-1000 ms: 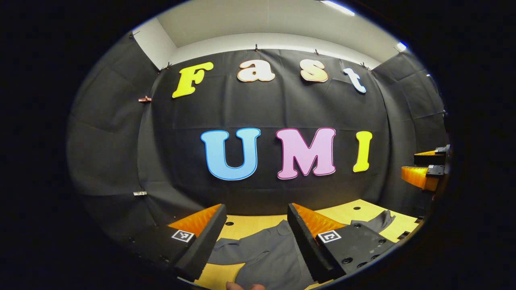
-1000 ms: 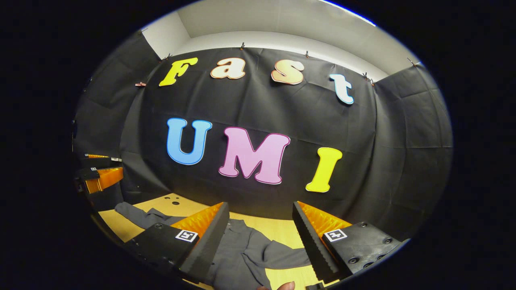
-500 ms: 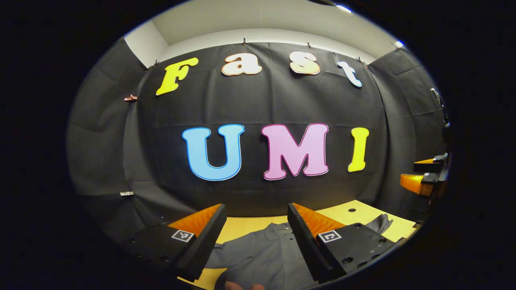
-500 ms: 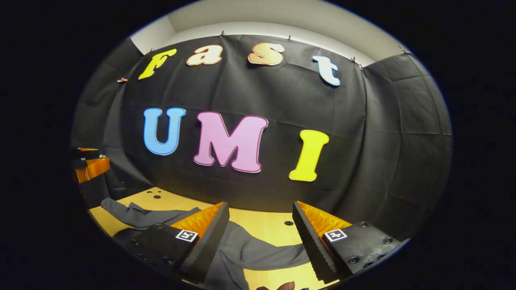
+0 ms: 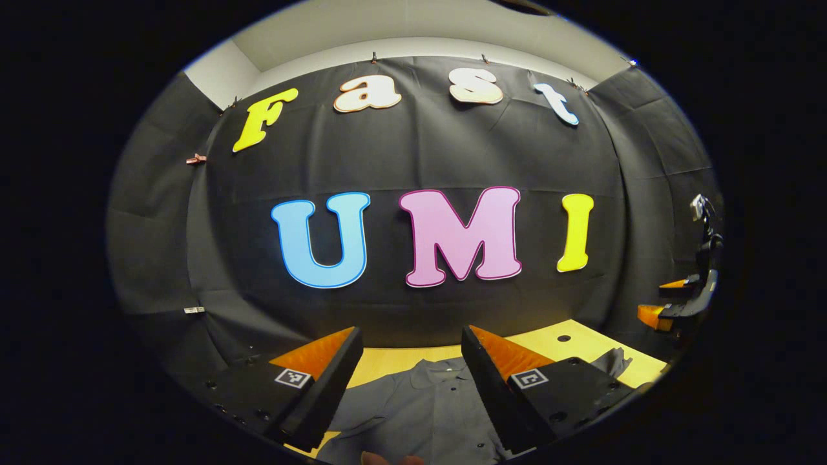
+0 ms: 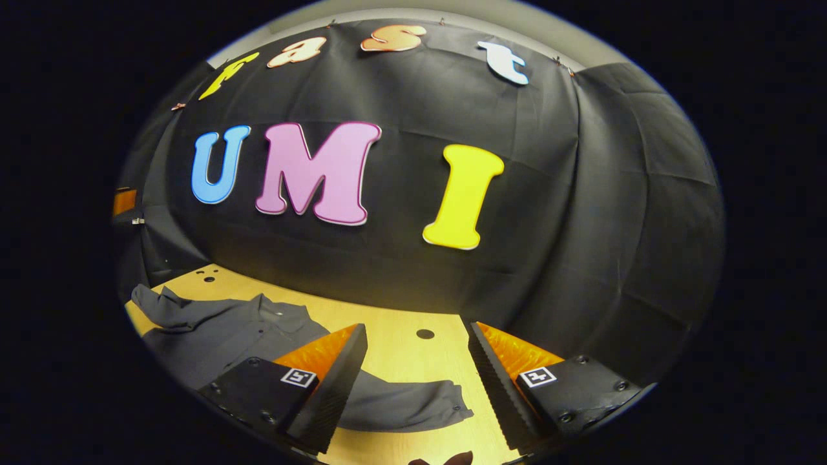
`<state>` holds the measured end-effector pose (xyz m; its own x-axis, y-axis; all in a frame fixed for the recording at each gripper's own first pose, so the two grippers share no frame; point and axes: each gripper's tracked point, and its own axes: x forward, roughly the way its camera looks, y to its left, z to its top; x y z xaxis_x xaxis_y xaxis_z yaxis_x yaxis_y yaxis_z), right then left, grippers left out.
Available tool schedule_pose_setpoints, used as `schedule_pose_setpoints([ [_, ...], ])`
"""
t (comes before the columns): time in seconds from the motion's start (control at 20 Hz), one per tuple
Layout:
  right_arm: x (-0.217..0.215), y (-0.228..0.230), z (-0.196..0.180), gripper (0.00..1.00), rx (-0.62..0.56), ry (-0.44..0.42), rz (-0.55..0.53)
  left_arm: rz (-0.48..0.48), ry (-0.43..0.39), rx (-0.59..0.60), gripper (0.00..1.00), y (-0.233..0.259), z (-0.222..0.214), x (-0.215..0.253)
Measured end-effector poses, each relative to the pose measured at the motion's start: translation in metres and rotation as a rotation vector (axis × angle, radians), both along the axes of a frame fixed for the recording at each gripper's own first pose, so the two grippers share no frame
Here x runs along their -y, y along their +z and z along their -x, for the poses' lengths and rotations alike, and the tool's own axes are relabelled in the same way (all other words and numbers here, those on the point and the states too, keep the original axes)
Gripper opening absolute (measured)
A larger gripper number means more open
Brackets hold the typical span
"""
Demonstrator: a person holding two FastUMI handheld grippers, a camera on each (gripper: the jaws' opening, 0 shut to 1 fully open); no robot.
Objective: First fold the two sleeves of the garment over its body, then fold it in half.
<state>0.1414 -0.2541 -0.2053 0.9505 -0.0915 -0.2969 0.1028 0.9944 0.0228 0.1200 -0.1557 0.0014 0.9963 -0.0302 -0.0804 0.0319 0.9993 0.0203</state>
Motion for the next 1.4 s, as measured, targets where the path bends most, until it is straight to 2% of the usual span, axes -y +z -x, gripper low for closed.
schedule_pose_setpoints([
  [0.25,0.038,-0.095,-0.029,0.98,-0.134,0.035,-0.041,-0.04,0.026,-0.042,0.95,-0.004,-0.008,0.018],
  [0.35,0.047,-0.147,-0.042,0.98,-0.222,0.042,-0.074,-0.038,0.066,-0.076,0.95,-0.009,-0.009,0.016],
  [0.6,0.057,-0.232,-0.041,0.98,-0.363,0.037,-0.131,-0.062,0.147,-0.126,0.95,-0.017,-0.007,0.0],
  [1.1,0.055,-0.306,-0.03,0.98,-0.515,0.039,-0.248,-0.096,0.253,-0.166,0.95,-0.021,0.006,-0.019],
  [1.15,0.055,-0.305,-0.034,0.98,-0.493,0.039,-0.242,-0.1,0.259,-0.167,0.95,-0.02,0.006,-0.02],
  [1.2,0.054,-0.308,-0.031,0.93,-0.505,0.043,-0.228,-0.106,0.264,-0.168,0.95,-0.02,0.009,-0.021],
  [1.25,0.053,-0.308,-0.034,0.98,-0.497,0.054,-0.2,-0.112,0.268,-0.17,0.95,-0.019,0.01,-0.022],
  [1.3,0.047,-0.307,-0.032,0.98,-0.497,0.077,-0.197,-0.117,0.269,-0.169,0.95,-0.019,0.011,-0.023],
  [1.35,0.043,-0.307,-0.033,0.92,-0.495,0.087,-0.195,-0.121,0.272,-0.168,0.95,-0.017,0.011,-0.023],
  [1.4,0.04,-0.307,-0.033,0.8,-0.498,0.088,-0.204,-0.125,0.275,-0.165,0.95,-0.016,0.013,-0.024],
])
